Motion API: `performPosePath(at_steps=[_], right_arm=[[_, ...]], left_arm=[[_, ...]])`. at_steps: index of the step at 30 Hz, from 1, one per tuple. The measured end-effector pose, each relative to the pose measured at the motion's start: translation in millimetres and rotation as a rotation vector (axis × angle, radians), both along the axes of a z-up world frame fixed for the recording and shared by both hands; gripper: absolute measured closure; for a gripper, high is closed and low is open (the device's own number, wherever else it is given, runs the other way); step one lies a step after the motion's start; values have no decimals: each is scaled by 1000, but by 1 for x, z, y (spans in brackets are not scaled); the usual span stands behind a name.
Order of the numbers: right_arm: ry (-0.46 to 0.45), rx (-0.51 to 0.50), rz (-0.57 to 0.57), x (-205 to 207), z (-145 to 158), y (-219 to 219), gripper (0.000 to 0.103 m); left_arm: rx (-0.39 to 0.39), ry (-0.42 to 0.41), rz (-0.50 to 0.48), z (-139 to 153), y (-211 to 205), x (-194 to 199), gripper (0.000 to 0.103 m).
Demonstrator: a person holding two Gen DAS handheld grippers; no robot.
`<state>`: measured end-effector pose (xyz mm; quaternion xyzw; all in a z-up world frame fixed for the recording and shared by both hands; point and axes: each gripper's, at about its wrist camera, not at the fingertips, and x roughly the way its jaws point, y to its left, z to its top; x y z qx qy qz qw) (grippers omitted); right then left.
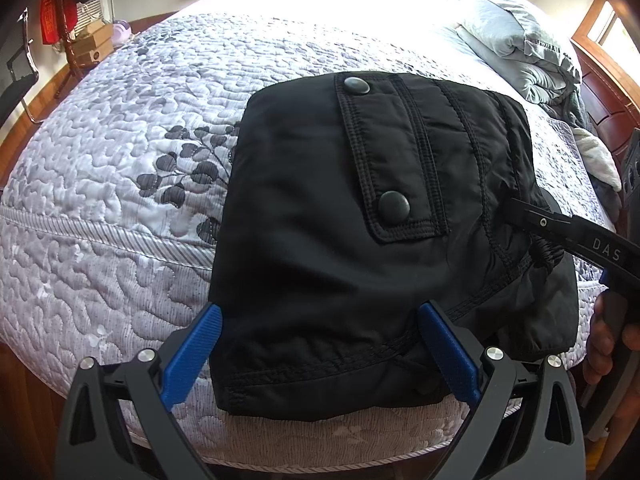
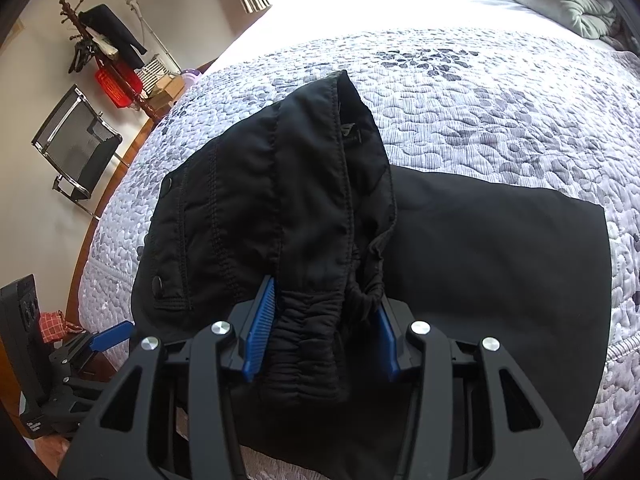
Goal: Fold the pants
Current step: 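Grasp the folded waistband edge with the right gripper, then hold the waistband edge closed in the right gripper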
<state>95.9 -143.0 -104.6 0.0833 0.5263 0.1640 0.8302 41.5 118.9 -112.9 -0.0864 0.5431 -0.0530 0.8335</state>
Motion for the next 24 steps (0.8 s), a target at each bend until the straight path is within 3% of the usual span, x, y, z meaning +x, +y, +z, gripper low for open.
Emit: performPosePath(at_steps=[24], right_arm=[[-52,-11,12,-8,15,5,75]], left_arm=[[0,5,18,-1,11,-4,4]])
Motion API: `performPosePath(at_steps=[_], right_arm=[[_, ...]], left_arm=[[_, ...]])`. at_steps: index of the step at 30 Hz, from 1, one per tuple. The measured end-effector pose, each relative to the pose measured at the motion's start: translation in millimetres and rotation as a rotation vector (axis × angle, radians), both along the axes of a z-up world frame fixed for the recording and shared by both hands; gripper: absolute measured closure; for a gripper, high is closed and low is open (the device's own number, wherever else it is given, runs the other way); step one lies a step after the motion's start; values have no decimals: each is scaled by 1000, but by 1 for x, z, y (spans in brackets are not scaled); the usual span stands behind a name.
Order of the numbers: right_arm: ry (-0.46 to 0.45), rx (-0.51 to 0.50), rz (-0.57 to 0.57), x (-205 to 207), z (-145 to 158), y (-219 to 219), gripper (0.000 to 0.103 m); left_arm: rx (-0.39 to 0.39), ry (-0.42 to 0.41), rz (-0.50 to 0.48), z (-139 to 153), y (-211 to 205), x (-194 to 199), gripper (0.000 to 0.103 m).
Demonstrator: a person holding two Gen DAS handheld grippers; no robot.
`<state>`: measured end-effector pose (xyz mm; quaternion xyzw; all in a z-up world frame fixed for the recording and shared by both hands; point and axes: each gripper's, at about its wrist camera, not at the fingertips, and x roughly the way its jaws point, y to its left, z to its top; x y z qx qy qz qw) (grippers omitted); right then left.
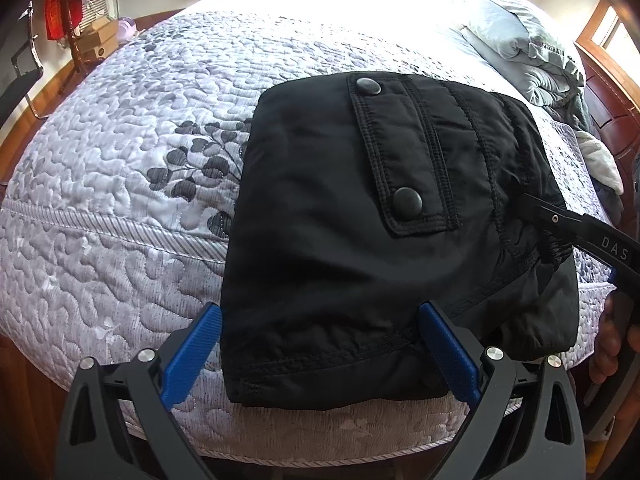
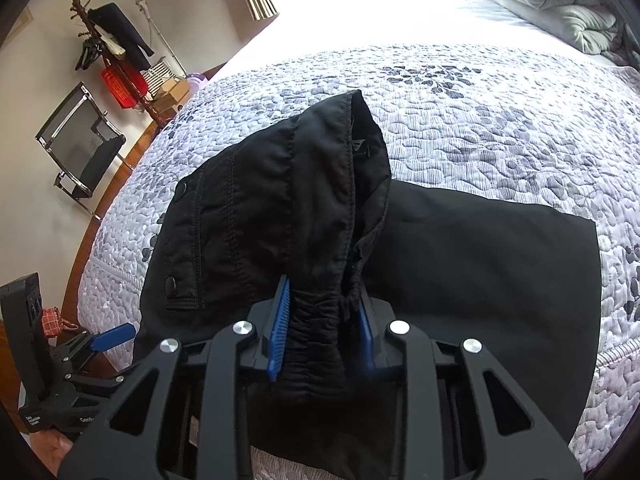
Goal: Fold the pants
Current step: 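Hold the waistband edge closed in the right gripper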
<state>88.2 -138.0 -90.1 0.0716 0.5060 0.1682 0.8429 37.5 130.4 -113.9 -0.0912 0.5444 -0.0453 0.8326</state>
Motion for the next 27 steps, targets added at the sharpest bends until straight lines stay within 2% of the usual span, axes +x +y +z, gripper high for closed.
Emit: performPosePath(at_steps=[13,27], right_arm=[[-18,24,3,-8,11,-1,77],[-22,17,6,-10,16,0,77]], left_arm=[[-2,-16,-18,7,-10,-1,4],[-7,-12,1,8,-2,-4,4]])
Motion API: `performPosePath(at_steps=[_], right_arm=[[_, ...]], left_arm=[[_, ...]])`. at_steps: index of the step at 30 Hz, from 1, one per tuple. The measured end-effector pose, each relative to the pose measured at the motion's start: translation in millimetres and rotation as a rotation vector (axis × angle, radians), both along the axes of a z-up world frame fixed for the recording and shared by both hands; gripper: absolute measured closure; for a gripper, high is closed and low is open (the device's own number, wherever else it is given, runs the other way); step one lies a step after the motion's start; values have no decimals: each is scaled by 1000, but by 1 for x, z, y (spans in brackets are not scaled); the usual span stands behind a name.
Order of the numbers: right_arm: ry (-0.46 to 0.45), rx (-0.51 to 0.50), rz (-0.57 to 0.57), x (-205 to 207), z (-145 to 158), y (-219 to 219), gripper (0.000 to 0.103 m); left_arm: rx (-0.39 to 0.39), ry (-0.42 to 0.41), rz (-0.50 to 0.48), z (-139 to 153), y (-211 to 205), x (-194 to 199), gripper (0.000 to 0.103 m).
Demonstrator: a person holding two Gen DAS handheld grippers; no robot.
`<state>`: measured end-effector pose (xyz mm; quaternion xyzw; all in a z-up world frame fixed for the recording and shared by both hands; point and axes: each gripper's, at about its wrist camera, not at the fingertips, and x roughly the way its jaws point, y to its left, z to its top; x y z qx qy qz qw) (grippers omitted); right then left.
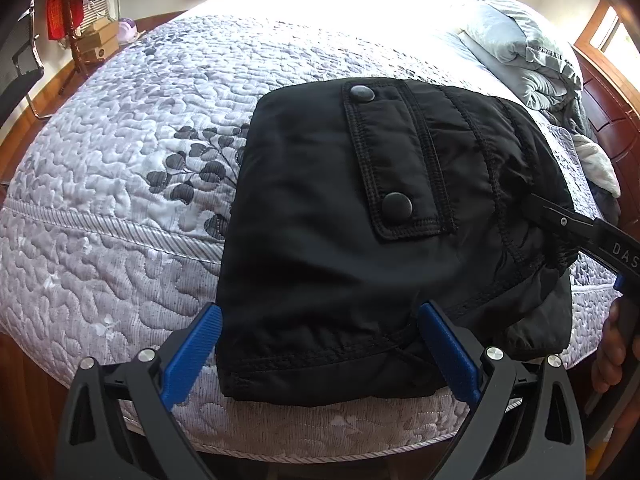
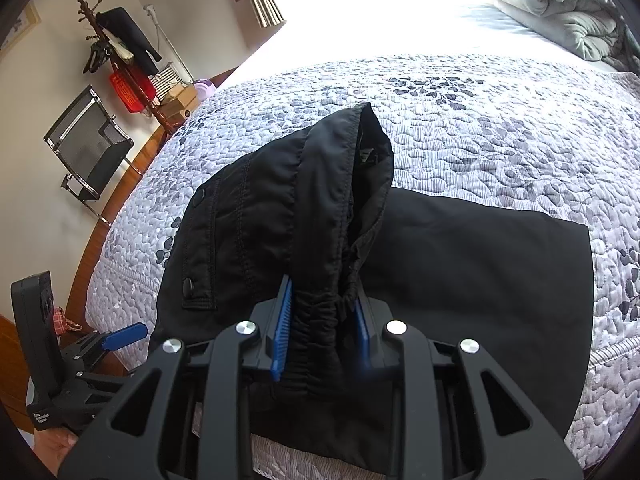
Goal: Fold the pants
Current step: 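Hold the waistband edge closed in the right gripper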
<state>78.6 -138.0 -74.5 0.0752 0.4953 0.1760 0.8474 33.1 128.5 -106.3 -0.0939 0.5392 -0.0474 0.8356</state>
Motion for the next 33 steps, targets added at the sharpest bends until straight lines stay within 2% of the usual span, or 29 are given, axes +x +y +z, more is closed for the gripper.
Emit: performPosePath(at_steps=[33], right_arm=[[8,-16,-4,1,-3,1,77]], left_arm=[[5,6,-1,1,-1,0,4]])
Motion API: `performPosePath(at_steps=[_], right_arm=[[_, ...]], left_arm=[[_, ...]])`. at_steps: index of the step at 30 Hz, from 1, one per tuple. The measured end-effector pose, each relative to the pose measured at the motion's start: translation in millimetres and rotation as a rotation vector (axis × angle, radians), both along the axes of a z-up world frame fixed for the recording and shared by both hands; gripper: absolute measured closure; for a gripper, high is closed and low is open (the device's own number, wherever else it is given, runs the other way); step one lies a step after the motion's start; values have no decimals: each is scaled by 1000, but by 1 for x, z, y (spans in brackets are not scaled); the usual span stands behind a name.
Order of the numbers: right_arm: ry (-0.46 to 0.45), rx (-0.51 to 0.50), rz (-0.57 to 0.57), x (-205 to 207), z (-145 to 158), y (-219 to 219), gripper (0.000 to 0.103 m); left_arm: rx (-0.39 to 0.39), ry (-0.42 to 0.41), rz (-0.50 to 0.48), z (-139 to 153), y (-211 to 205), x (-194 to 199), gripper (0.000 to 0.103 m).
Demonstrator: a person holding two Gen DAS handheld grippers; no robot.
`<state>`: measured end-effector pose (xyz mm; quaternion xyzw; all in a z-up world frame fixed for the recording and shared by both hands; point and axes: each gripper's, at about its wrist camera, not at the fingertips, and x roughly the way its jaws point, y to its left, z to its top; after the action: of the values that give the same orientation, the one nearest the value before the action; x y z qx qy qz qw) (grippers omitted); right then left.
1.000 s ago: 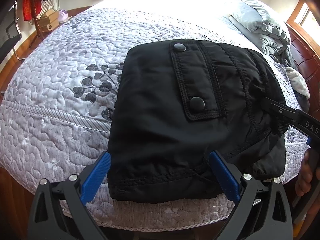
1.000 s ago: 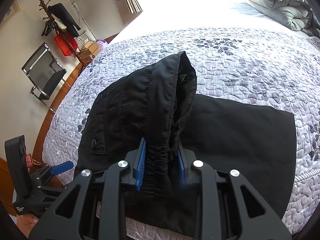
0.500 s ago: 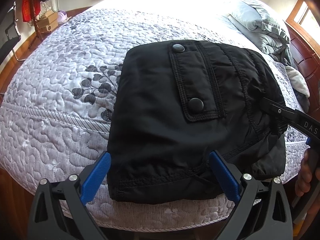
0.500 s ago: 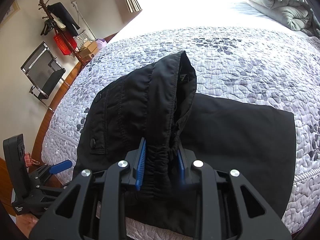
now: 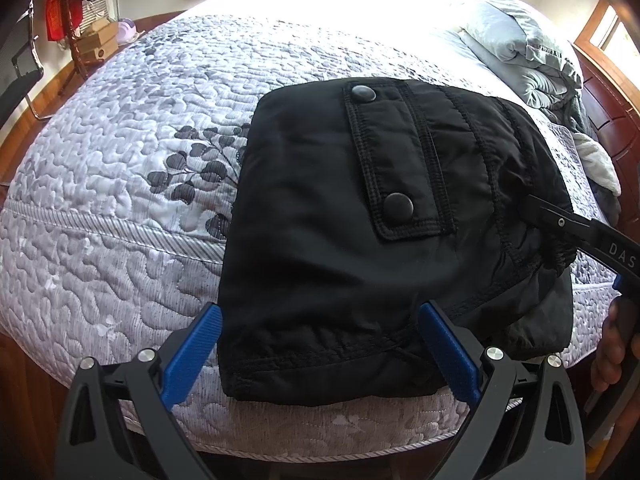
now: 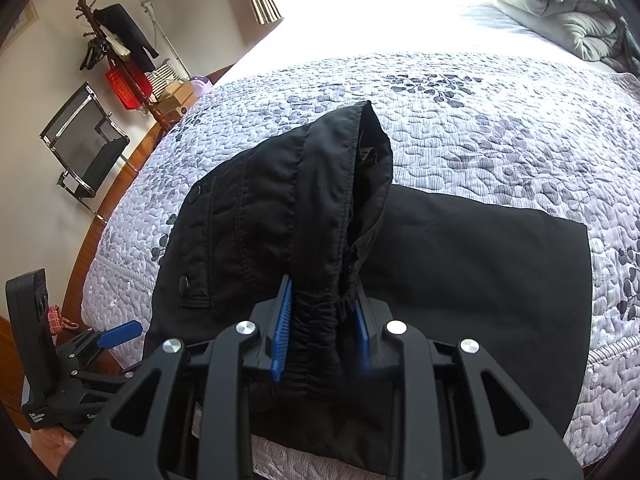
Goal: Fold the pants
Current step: 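Hold the waistband edge closed in the right gripper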
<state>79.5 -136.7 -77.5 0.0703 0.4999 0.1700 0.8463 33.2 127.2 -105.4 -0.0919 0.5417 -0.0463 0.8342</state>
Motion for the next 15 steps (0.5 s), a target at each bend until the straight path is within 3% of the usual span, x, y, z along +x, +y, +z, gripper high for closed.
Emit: performPosePath(at_steps=[15], right_arm=[[0,-3,-1,0,0,0,77]], left_arm=[[-2,2,4,-1,1,0,4]])
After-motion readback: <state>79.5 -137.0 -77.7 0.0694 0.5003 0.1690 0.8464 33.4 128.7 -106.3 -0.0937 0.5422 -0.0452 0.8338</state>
